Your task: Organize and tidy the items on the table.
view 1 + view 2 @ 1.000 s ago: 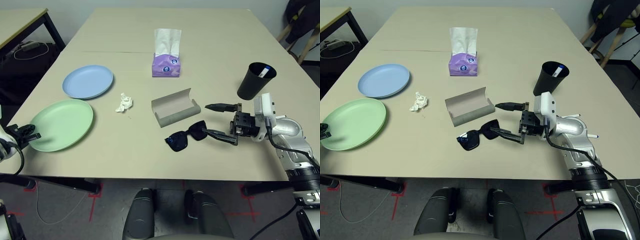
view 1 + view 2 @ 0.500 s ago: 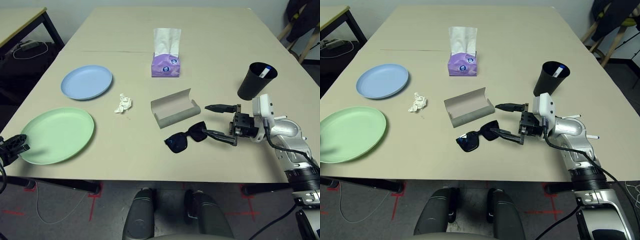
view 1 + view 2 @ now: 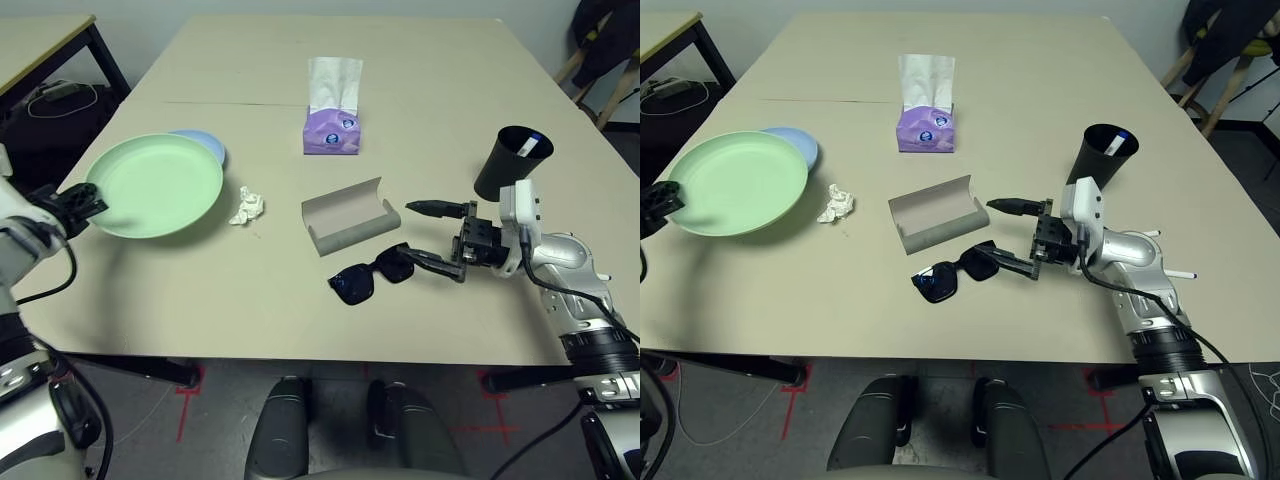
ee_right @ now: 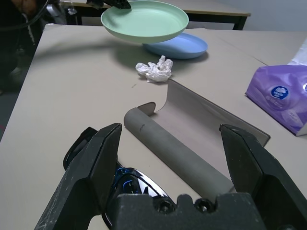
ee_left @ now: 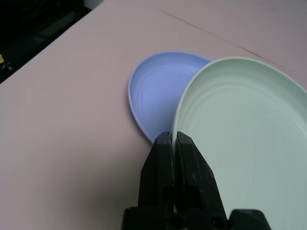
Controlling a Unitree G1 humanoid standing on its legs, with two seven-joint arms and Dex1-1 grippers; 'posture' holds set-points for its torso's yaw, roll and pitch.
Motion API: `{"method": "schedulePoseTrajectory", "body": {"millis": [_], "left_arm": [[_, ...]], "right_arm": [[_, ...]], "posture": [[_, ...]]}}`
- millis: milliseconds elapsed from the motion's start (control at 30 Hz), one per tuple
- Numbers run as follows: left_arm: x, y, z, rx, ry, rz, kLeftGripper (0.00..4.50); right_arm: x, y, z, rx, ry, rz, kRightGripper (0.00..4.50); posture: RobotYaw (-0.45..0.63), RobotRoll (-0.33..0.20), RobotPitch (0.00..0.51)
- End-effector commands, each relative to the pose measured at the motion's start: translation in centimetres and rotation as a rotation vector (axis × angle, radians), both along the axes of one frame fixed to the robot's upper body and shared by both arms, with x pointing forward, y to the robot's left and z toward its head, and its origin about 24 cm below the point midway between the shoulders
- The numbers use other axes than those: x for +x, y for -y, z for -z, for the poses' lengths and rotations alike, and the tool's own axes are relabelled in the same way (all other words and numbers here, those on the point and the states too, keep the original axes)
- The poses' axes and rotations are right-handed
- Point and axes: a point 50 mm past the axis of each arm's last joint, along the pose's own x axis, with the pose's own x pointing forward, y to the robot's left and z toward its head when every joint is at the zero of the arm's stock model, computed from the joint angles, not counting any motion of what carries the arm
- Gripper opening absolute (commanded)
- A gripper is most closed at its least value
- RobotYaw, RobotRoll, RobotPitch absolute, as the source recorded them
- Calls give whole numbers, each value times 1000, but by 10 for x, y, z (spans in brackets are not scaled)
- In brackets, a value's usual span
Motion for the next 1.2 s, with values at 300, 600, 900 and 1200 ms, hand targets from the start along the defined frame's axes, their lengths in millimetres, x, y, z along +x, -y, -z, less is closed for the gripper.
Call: {"method": "schedulePoseTrajectory", "body": {"millis": [300,600,900,1200], "left_arm": [[41,7,-2,-67,113,-217,40],[54,14,2,-63,101,-237,40],[61,15,8,-84,82,-269,40],[68,16,9,-81,106,-321,537]], "right_arm": [[-4,-4,-4,54,4,27,4500],[-3,-5,-7,83,16,76,4500],[-2,-7,-8,85,12,73,4500],[-3,-6,-9,85,16,76,4500]], "posture": [[143,0,119],[136,0,121],[142,0,120],[130,0,117]]}}
